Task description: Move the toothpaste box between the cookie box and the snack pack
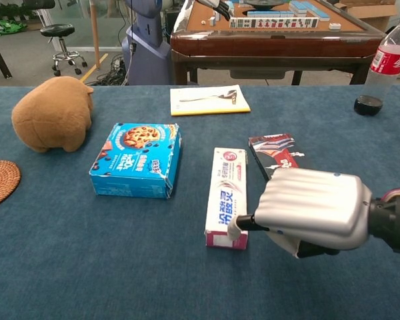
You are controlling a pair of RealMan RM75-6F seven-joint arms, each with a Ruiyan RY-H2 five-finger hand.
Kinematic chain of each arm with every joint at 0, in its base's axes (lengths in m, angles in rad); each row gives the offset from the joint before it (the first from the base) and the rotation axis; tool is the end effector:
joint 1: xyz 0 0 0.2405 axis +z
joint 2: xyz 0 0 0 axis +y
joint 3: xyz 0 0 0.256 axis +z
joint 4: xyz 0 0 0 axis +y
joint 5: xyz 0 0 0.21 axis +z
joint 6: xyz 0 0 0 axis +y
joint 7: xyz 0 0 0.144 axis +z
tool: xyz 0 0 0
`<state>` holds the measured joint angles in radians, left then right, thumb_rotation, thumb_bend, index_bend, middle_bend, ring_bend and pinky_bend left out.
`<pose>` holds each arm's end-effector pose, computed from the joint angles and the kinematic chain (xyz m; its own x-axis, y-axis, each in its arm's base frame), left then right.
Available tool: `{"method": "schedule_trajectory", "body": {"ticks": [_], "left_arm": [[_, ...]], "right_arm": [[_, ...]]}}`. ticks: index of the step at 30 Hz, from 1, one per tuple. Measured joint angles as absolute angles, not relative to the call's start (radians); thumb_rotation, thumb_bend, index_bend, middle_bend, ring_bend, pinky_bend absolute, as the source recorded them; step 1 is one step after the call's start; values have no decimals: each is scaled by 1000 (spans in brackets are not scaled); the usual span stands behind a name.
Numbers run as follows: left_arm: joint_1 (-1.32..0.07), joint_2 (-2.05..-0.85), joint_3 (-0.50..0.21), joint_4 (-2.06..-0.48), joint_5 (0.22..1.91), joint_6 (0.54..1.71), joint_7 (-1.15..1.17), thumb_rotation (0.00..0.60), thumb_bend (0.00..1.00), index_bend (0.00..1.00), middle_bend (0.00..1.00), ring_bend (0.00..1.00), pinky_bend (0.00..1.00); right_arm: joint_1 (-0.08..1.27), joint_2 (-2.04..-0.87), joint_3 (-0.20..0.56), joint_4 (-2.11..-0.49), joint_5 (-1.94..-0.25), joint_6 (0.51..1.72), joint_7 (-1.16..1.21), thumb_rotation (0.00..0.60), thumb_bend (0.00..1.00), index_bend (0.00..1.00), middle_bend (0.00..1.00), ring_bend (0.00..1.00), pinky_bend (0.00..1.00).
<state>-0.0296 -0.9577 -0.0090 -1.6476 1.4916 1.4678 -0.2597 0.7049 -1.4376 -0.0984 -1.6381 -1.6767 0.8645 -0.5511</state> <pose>-0.3288 0.1546 0.2014 0.2667 0.0624 0.9617 0.9600 0.0714 -0.2709 -0.1496 -0.2306 -0.0382 0.8299 -0.0285 0.5572 -0.3032 -0.8614 0.4076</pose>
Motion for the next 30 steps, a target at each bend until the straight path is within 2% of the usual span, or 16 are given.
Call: {"method": "schedule_trajectory", "body": {"ticks": [19, 30], "left_arm": [[-30, -957, -9, -1646, 1491, 1466, -267, 600, 269, 348, 340, 328, 459], [-27, -953, -11, -1641, 1488, 1471, -283, 600, 269, 348, 340, 328, 459]], "right_arm": [[735, -1514, -8, -1553, -1567, 828, -570, 600, 1000, 278, 1000, 1000, 972], [742, -1541, 5, -1528, -1520, 827, -607, 600, 1000, 278, 1000, 1000, 972]]}}
